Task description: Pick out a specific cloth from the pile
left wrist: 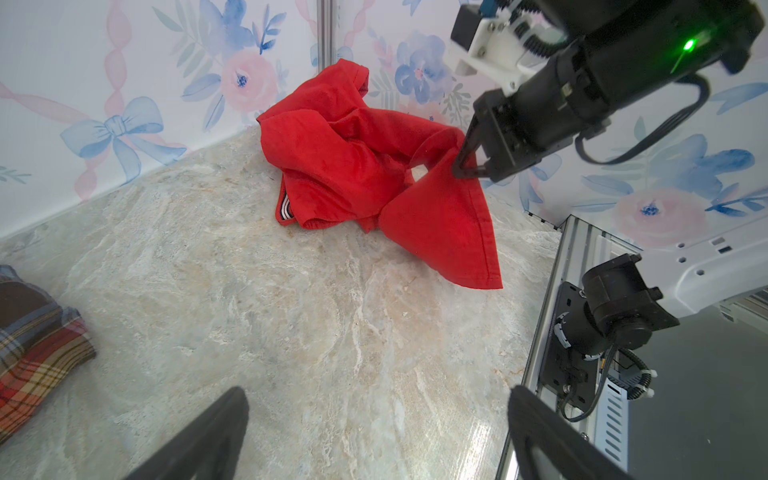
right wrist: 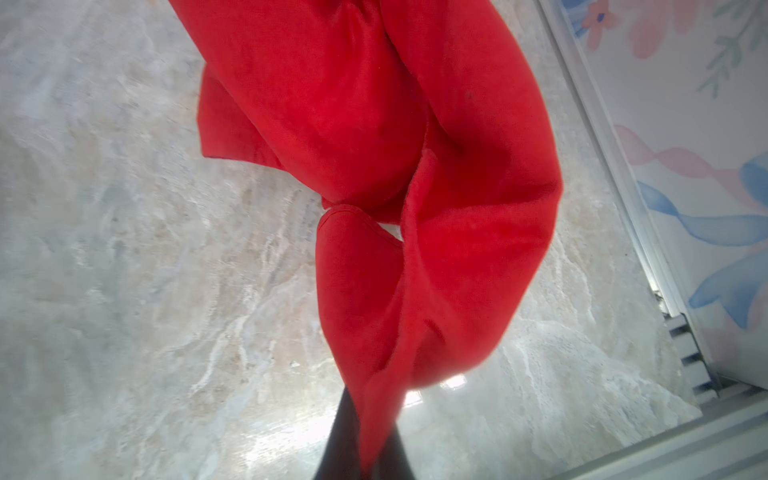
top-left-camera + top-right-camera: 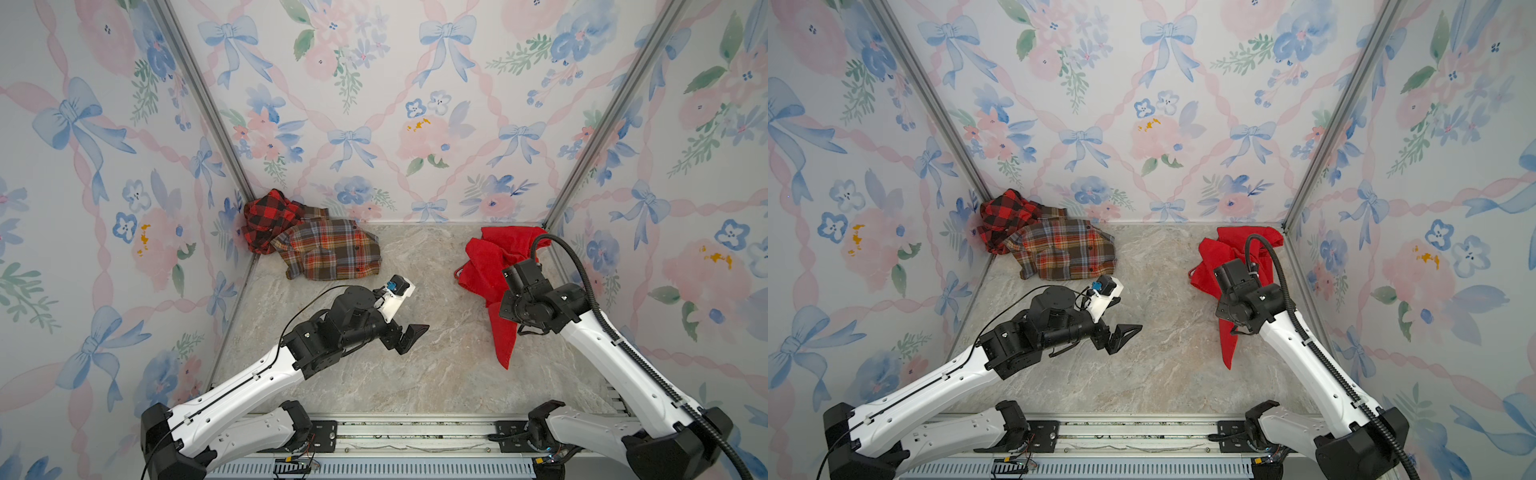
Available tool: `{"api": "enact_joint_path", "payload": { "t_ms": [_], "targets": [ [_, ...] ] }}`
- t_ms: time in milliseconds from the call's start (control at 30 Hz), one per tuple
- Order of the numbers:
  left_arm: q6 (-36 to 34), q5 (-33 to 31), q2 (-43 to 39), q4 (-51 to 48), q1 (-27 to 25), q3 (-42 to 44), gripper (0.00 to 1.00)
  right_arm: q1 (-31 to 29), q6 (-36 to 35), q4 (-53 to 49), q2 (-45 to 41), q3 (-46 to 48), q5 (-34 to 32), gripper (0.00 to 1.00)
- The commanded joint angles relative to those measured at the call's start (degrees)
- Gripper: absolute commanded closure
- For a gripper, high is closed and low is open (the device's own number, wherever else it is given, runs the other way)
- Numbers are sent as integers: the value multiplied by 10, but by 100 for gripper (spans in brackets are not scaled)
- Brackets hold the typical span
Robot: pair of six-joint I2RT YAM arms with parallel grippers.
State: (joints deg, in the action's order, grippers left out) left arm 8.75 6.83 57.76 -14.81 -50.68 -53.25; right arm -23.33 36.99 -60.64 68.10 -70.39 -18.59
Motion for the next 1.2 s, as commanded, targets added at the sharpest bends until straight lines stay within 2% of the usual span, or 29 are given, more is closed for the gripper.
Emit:
{"api": "enact_joint_path", "payload": {
  "t_ms": [0, 167, 333, 433, 533, 667, 800, 900, 933, 1033, 1167],
  "targets": [
    [-13, -11, 8, -2, -4, -24, 2, 32, -95, -37, 46, -82, 104, 100],
    [-10, -22, 6, -2, -4, -27, 2, 113, -129, -3, 124, -197, 167, 100],
    [-7, -37, -6, -3, -4, -23, 2, 216, -121, 68, 194, -242, 233, 100],
    [-7, -45, -9, -5, -4, -20, 2, 266, -133, 119, 231, -241, 264, 100],
    [-4, -52, -6, -5, -4, -17, 2, 310, -133, 196, 264, -201, 281, 100],
    [-1, -53, 3, -4, -4, -18, 2, 319, -148, 205, 395, -215, 301, 100],
    [-1, -49, 13, -6, -4, -24, 2, 290, -160, 234, 467, -220, 235, 95],
    [1, -49, 12, -12, -4, -25, 2, 277, -165, 260, 483, -211, 213, 84],
    [3, -53, 9, -13, -4, -24, 2, 274, -167, 262, 482, -209, 204, 77],
    [1, -64, 2, -17, -4, -17, 2, 265, -177, 267, 457, -198, 160, 46],
    [0, -66, 4, -21, -4, -14, 2, 257, -195, 257, 395, -193, 112, 21]
  ]
}}
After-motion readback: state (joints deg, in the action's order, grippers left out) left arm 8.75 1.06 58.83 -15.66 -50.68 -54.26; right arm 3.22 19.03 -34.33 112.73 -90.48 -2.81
